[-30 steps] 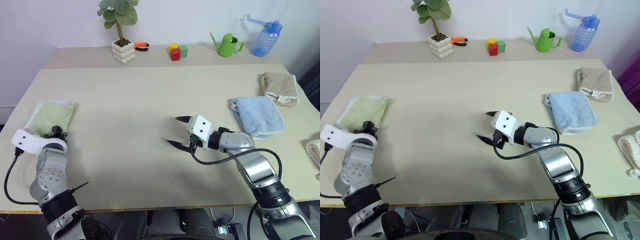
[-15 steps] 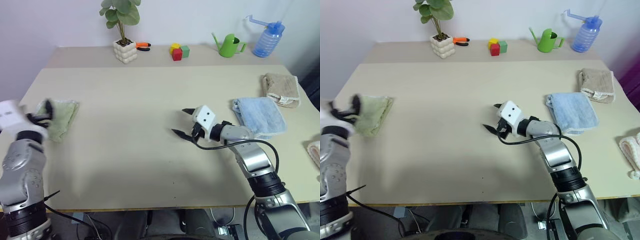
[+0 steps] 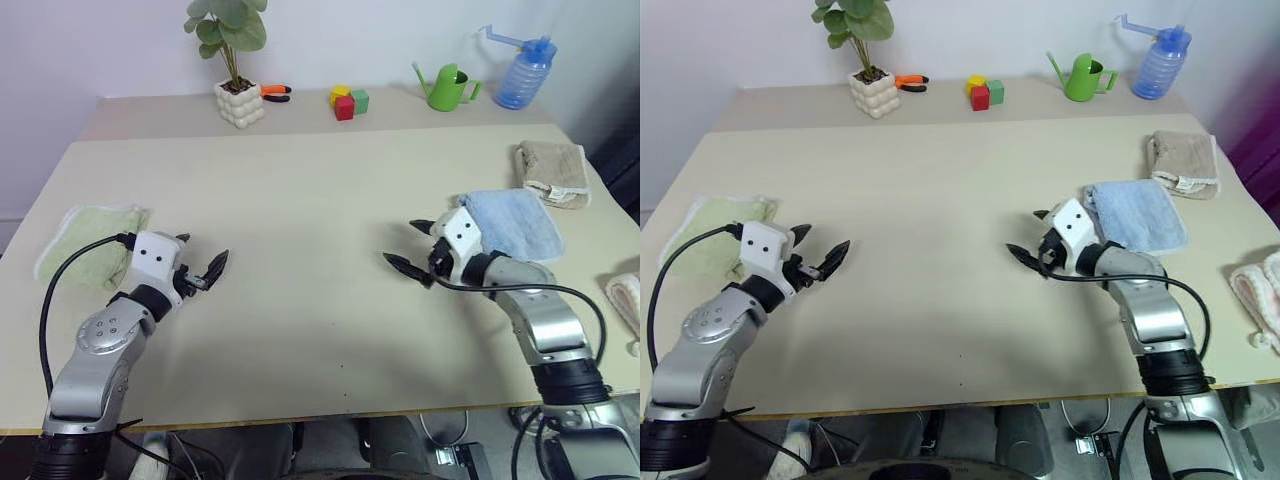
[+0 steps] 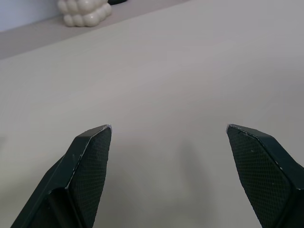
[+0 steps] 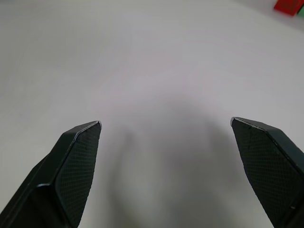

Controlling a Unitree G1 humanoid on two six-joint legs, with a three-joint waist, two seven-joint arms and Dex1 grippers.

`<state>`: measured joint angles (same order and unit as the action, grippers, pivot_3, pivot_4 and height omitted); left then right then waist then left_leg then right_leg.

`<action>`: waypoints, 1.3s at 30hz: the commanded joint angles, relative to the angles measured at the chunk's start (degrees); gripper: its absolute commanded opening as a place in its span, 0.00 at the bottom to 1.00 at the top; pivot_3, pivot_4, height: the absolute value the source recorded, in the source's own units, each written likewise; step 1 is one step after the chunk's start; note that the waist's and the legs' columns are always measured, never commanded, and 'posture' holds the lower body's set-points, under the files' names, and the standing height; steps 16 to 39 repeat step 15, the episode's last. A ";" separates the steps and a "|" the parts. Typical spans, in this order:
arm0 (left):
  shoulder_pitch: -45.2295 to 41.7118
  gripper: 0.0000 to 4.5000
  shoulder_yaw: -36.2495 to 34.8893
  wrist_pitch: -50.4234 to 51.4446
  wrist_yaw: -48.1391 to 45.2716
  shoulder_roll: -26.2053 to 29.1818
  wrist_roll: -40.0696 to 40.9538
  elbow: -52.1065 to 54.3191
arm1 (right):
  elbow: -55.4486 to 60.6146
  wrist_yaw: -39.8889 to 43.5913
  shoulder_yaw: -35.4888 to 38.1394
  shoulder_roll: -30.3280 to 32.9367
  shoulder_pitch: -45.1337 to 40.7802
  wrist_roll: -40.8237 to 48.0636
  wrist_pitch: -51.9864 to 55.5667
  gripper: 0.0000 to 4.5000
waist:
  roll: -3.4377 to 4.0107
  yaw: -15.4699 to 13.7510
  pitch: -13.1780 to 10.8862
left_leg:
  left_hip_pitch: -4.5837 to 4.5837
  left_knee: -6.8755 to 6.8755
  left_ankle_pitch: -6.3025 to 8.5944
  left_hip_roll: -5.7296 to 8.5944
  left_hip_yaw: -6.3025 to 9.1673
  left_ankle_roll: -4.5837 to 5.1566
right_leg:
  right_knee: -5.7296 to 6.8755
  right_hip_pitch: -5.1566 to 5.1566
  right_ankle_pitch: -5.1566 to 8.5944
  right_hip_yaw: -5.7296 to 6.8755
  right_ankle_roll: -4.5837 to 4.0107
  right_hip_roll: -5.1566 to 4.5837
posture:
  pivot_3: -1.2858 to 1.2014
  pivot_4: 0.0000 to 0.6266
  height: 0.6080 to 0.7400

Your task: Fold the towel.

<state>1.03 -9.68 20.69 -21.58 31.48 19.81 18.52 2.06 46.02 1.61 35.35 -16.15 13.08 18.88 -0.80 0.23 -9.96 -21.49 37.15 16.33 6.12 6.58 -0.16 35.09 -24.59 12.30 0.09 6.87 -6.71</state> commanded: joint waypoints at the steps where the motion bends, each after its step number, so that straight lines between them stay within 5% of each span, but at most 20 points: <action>1: 0.07 0.88 0.41 -1.67 -0.23 -0.74 -1.96 0.84 | 0.82 2.51 2.24 1.64 -0.17 2.44 0.04 1.00 | 0.00 -0.04 0.00 | 0.00 0.01 0.00 0.00 0.00 0.00 | 0.00 0.00 0.00 0.00 0.00 0.00 | 0.52 0.24 0.94; 15: 1.74 0.88 2.63 -1.00 3.51 -8.33 -5.74 5.01 | -8.58 4.47 -2.26 -0.33 -9.38 -0.44 -3.93 1.00 | 0.00 0.03 0.00 | 0.01 0.02 0.00 0.00 -0.01 -0.01 | 0.00 0.00 0.00 0.00 0.00 -0.01 | 0.52 0.24 0.94; 39: 1.74 0.88 2.63 -1.00 3.51 -8.33 -5.74 5.01 | -8.58 4.47 -2.26 -0.33 -9.38 -0.44 -3.93 1.00 | 0.00 0.03 0.00 | 0.01 0.02 0.00 0.00 -0.01 -0.01 | 0.00 0.00 0.00 0.00 0.00 -0.01 | 0.52 0.24 0.94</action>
